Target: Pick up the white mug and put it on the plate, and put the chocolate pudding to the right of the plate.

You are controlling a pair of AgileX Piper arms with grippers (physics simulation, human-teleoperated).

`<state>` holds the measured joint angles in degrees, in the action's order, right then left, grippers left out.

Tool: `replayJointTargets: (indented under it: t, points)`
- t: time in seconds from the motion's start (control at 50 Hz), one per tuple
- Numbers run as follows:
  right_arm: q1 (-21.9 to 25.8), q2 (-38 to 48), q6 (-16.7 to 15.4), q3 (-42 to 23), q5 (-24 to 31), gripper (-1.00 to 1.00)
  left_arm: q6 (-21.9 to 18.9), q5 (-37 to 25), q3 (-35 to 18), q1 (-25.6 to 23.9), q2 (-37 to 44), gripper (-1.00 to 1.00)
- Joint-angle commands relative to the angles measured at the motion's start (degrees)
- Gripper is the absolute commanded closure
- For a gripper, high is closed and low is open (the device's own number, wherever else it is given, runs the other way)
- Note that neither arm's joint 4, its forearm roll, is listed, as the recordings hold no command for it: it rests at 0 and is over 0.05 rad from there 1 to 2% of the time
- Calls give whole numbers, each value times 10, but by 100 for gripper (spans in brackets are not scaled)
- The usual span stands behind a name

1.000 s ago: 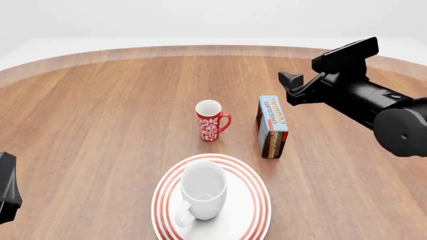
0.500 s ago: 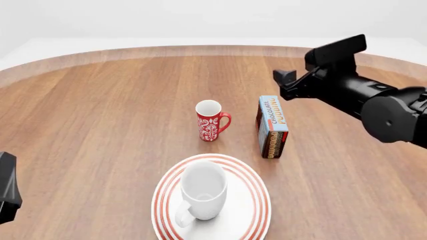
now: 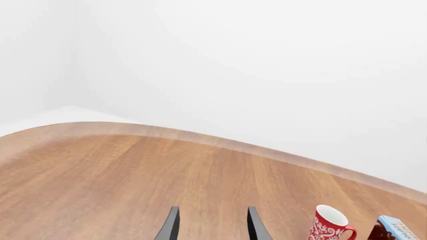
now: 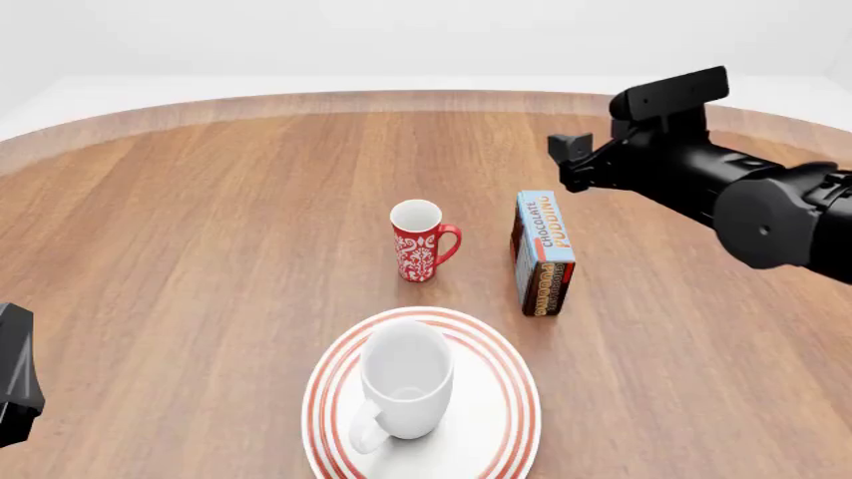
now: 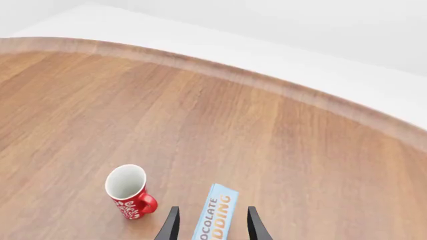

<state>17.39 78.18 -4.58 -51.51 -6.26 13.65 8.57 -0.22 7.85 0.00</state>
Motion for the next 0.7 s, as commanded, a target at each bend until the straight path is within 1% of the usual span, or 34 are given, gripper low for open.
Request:
replayJointTargets:
  t: [0.02,0.26,0.42,0.46,0.5,0.54,0.7]
  points:
    - [-2,12,14,-8,4,-100,1,0,0,0,0,-100]
    - [-6,25,39,-24,17,-100,1,0,0,0,0,-100]
    - [-10,30,47,-25,17,-100,1,0,0,0,0,-100]
    - [-11,37,63,-30,23,-100,1,0,0,-1,0,-100]
    - [-17,35,60,-29,20,-100,1,0,0,0,0,-100]
    - [-17,40,66,-32,23,-100,1,0,0,0,0,-100]
    - [-15,47,70,-38,24,-100,1,0,0,-1,0,-100]
